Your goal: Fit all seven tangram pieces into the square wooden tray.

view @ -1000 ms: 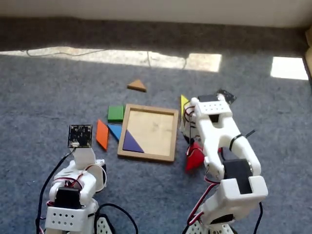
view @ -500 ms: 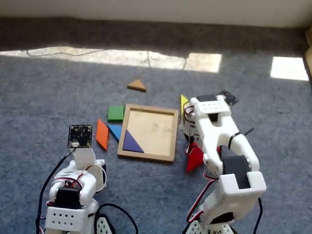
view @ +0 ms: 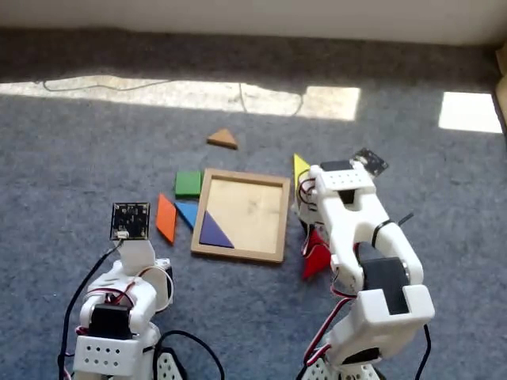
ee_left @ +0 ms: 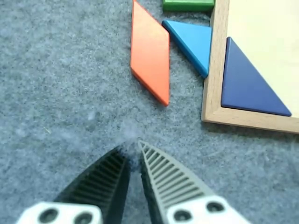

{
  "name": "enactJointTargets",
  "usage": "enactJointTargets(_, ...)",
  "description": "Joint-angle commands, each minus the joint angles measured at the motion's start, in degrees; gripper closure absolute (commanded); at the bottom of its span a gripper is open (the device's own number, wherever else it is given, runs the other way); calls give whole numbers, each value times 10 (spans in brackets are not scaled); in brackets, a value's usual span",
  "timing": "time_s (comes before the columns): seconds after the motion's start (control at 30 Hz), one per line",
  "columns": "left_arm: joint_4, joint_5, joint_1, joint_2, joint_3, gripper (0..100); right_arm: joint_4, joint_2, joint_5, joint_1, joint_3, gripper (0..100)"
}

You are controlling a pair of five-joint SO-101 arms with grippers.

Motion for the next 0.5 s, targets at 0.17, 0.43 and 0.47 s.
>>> enactJointTargets(0.17,3,-2,-1,-20,12,995,-26,9,-1,-14,4,741)
enactJointTargets(0.43,3,-2,-1,-20,12,995,7,69,-2,-33,-6,741)
enactJointTargets(0.47,3,-2,-1,-20,12,995,14,73,-1,-32,-17,744)
